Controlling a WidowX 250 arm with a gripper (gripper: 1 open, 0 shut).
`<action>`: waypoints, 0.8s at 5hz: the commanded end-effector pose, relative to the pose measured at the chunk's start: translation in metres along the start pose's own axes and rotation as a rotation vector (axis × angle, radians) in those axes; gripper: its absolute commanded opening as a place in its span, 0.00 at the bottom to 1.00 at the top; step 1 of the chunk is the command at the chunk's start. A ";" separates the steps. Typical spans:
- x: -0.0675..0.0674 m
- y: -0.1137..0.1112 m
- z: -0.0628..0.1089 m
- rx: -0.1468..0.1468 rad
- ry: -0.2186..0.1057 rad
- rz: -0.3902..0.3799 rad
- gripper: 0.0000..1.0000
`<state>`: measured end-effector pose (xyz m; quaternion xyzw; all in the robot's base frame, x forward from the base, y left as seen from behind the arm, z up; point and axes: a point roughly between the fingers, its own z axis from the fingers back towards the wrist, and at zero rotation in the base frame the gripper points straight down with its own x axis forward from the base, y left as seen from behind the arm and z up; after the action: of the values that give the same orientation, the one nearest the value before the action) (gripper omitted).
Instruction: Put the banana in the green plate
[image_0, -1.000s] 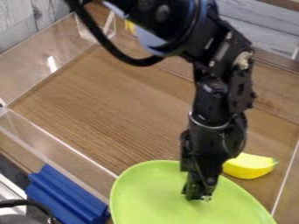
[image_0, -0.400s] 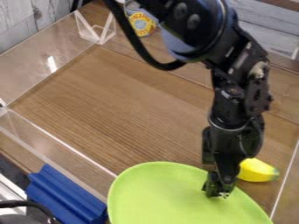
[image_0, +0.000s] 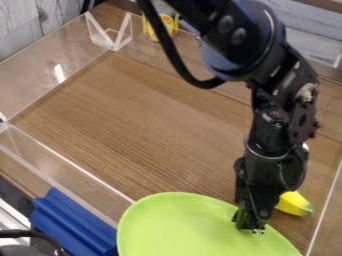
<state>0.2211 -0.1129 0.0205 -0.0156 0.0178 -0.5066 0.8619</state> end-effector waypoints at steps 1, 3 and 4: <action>0.007 0.003 0.005 0.023 -0.024 -0.020 0.00; 0.007 0.005 0.005 0.031 -0.029 -0.034 0.00; 0.007 0.005 0.005 0.034 -0.032 -0.042 0.00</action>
<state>0.2261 -0.1145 0.0207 -0.0115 0.0088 -0.5218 0.8529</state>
